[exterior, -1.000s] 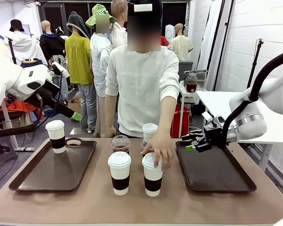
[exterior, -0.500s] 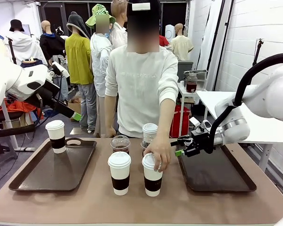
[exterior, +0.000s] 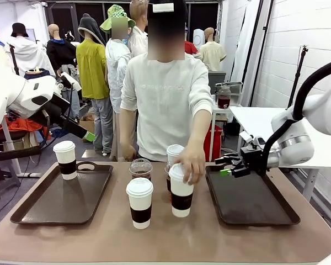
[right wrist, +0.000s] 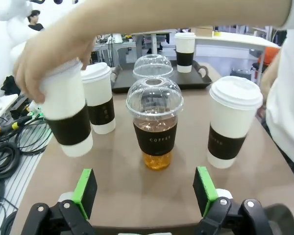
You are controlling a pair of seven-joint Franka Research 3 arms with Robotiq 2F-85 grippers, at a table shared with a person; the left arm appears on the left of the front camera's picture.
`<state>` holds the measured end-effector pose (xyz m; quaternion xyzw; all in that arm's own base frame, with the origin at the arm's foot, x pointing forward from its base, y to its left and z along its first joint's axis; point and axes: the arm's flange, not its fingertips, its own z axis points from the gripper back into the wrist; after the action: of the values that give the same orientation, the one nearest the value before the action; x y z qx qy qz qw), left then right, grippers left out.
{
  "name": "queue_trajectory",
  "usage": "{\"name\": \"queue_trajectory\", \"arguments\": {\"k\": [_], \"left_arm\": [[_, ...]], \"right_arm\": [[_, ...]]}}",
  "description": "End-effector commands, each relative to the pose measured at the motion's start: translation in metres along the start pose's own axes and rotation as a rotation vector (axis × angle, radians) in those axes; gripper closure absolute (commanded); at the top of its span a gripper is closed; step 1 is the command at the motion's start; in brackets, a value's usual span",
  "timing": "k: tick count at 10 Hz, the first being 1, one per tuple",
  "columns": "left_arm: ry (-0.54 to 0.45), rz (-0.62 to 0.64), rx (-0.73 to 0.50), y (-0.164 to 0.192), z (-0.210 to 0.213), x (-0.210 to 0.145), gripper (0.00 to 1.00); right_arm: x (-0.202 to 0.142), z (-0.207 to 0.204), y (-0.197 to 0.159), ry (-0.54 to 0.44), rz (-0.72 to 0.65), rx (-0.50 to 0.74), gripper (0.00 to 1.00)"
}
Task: Distribute the coffee onto the tray.
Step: Pick up one iced Americano and place it on the right Handle tray.
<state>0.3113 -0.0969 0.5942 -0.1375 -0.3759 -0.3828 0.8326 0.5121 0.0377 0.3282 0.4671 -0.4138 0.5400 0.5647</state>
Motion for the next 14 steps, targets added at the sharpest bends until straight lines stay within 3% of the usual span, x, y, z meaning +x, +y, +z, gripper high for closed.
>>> {"name": "queue_trajectory", "arguments": {"k": [1, 5, 6, 14], "left_arm": [[-0.003, -0.011, -0.02, 0.0015, 0.0009, -0.0015, 0.0], [-0.003, -0.011, -0.02, 0.0015, 0.0009, -0.0015, 0.0], [-0.003, -0.011, -0.02, 0.0015, 0.0009, -0.0015, 0.0], [-0.003, -0.011, -0.02, 0.0015, 0.0009, -0.0015, 0.0]], "right_arm": [[-0.0087, 0.0078, 0.0149, -0.006, 0.007, -0.003, 0.0], [-0.0125, 0.0134, 0.015, -0.038, -0.017, -0.038, 0.0], [-0.0124, 0.0153, 0.011, -0.005, -0.022, -0.023, 0.0], [-0.0129, 0.0151, 0.0113, -0.006, -0.024, -0.024, 0.0]]}}
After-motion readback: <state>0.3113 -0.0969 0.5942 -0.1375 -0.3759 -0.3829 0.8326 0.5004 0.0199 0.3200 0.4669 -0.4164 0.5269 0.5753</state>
